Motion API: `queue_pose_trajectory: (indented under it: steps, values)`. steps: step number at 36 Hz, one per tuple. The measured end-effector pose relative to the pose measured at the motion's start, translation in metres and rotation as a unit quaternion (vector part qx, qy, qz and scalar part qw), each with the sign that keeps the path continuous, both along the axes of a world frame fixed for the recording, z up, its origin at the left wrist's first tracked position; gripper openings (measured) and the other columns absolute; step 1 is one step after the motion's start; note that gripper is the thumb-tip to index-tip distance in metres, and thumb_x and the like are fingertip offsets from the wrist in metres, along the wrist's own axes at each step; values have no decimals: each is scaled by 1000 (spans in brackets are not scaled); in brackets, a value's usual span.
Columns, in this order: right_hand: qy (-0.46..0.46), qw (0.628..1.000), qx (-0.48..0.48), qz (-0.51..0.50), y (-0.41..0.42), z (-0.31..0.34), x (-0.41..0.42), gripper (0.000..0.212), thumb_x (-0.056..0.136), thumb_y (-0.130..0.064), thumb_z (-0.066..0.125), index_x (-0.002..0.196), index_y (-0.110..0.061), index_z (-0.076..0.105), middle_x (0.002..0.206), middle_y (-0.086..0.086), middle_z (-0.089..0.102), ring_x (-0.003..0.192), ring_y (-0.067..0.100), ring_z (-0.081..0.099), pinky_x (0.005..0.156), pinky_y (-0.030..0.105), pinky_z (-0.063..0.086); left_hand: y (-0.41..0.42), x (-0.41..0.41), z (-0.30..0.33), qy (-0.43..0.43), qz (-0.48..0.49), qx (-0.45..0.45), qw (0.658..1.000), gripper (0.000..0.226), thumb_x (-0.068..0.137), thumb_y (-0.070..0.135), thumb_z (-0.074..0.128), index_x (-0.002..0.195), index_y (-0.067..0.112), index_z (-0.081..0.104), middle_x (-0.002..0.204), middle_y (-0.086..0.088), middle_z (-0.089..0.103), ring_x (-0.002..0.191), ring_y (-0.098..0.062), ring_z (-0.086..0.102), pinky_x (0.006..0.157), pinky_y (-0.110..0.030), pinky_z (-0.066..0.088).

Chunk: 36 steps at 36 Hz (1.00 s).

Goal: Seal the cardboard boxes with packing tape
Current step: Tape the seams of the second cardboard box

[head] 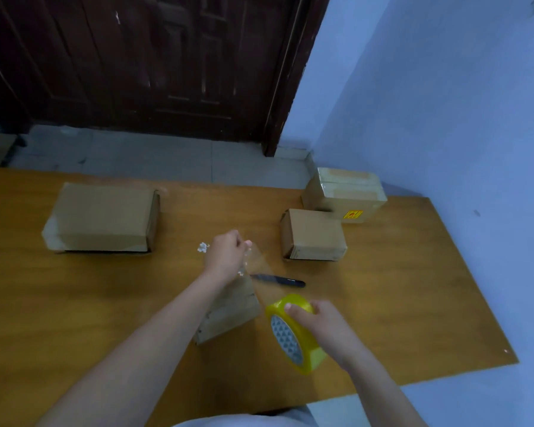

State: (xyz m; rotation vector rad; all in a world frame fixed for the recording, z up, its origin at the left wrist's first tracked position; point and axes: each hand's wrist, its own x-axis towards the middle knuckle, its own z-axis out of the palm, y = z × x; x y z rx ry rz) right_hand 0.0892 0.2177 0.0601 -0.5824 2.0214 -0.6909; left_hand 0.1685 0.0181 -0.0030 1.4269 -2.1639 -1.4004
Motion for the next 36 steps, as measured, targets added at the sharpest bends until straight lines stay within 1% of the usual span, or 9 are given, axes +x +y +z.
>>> queue_pose_trajectory:
  steps: [2, 4, 8, 12, 14, 18, 21, 28, 36]
  values:
    - [28, 999, 36, 13, -1, -3, 3, 38, 87, -52, 60, 73, -16, 59, 69, -3, 61, 63, 12, 59, 53, 23, 43, 7, -1, -12, -18, -9, -4, 1000, 28, 95, 27, 56, 71, 14, 47, 84, -15, 64, 82, -32, 59, 71, -38, 46]
    - [57, 996, 57, 30, -2, -6, 5, 38, 87, -53, 58, 74, -17, 53, 67, -3, 52, 61, 12, 52, 53, 24, 36, 12, -1, -22, -15, 1, -6, 1000, 30, 95, 28, 56, 69, 17, 45, 80, -14, 64, 81, -34, 59, 71, -40, 48]
    - [54, 997, 42, 27, 3, -16, 5, 34, 88, -47, 60, 79, -14, 61, 76, 5, 63, 73, 19, 61, 64, 31, 44, 9, 3, -33, 8, 17, -5, 1000, 32, 92, 31, 61, 64, 23, 47, 68, 0, 54, 71, -26, 55, 63, -35, 41]
    - [19, 999, 43, 10, 10, -29, 9, 34, 88, -48, 60, 86, -14, 64, 89, 9, 70, 85, 25, 66, 76, 36, 52, 10, 8, -47, 23, -27, -29, 999, 21, 90, 30, 64, 75, 17, 57, 75, -1, 60, 73, -24, 57, 66, -40, 45]
    - [6, 999, 42, -5, 13, -36, 13, 35, 86, -49, 61, 87, -14, 66, 86, 9, 71, 84, 26, 67, 77, 40, 52, 14, 10, -52, 25, -32, -47, 998, 20, 90, 28, 64, 76, 17, 57, 76, 0, 59, 73, -22, 56, 63, -36, 41]
    - [-17, 999, 20, -26, 19, -47, 17, 54, 72, -67, 61, 88, -16, 68, 83, 5, 72, 82, 24, 68, 79, 45, 53, 16, 10, -56, 16, -37, -94, 995, 20, 91, 29, 61, 78, 14, 59, 79, 2, 58, 76, -17, 53, 58, -32, 34]
    - [-7, 1000, 21, -12, 19, -52, 18, 45, 80, -60, 60, 93, -17, 66, 87, 0, 72, 84, 17, 67, 83, 43, 52, 16, 10, -57, 11, -32, -109, 993, 20, 92, 31, 61, 80, 14, 60, 82, 2, 58, 78, -18, 52, 60, -33, 35]
    - [-9, 1000, 23, -8, 19, -54, 17, 58, 72, -72, 53, 94, -20, 65, 88, 3, 71, 83, 20, 66, 79, 44, 53, 17, 10, -60, 11, -25, -108, 994, 23, 93, 33, 59, 81, 14, 58, 77, 5, 54, 74, -17, 51, 57, -31, 32]
    - [-17, 999, 44, -5, 16, -55, 19, 41, 81, -61, 58, 94, -24, 66, 89, -3, 71, 85, 15, 67, 83, 45, 53, 18, 10, -58, 23, -31, -99, 994, 21, 94, 28, 58, 81, 12, 58, 78, 2, 56, 74, -19, 53, 58, -30, 32]
